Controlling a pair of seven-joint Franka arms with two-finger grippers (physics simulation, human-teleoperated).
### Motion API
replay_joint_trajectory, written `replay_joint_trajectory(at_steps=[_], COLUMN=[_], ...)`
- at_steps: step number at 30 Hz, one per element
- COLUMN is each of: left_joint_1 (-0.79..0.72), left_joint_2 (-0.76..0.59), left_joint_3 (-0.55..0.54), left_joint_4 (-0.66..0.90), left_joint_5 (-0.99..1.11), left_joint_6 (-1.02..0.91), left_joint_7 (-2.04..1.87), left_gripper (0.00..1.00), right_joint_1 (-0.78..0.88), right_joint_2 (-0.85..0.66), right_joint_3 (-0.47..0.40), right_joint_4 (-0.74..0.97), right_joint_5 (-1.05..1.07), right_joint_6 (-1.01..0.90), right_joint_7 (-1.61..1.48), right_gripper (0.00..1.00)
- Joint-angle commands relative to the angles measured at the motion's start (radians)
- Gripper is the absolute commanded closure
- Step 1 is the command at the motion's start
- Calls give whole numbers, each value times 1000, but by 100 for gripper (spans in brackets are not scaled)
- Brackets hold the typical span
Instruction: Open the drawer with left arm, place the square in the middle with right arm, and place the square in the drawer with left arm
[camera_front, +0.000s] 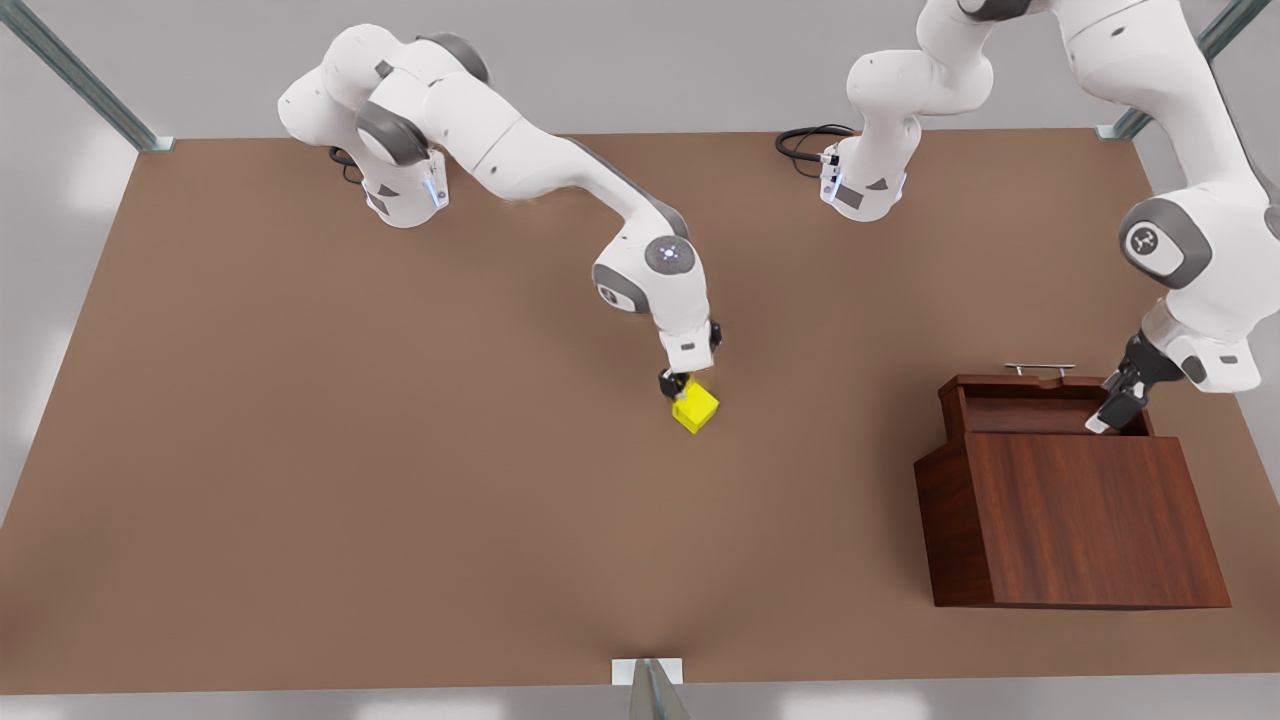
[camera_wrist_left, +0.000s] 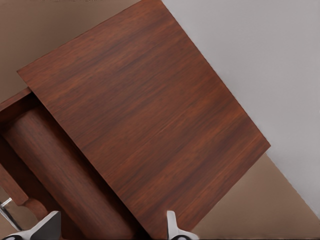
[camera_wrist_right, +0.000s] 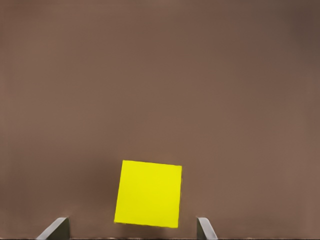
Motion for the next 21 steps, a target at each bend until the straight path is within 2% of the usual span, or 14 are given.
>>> replay_joint_trajectory(at_steps=[1,3,5,6,8,9,10,11,13,15,17,21], left_joint_1=[-33,-75,-86,-89,-98,-98,-98,-102,-158,-208,-225,-328], left_joint_2=[44,110,115,130,142,153,164,177,208,251,283,360], left_joint_3=[-1,-10,-79,-142,-241,-290,-324,-355,-360,-364,-430,-455], left_joint_4=[93,201,211,225,225,225,225,225,227,241,245,245], left_joint_5=[7,10,65,132,202,202,202,204,331,372,377,371], left_joint_6=[-229,-297,-310,-311,-311,-313,-313,-313,-304,-299,-236,-141], left_joint_7=[377,408,408,405,411,428,487,562,713,713,779,816], left_gripper=[0,0,0,0,0,0,0,0,0,0,0,0], right_joint_1=[-25,-153,-346,-464,-648,-708,-760,-799,-800,-803,-877,-892], right_joint_2=[-124,-311,-569,-667,-675,-675,-669,-666,-652,-632,-618,-610], right_joint_3=[-5,-11,-29,-28,-26,-31,-41,-80,-98,-100,-104,-104], right_joint_4=[-103,-262,-489,-549,-485,-459,-361,-275,-187,-164,-117,-92], right_joint_5=[-1,-1,-2,-2,33,48,93,97,97,100,188,206], right_joint_6=[-10,-28,-99,-120,-268,-306,-464,-593,-686,-680,-709,-713], right_joint_7=[218,218,215,181,135,18,8,3,3,-2,-164,-164], right_gripper=[0,0,0,0,0,0,0,0,0,0,0,0])
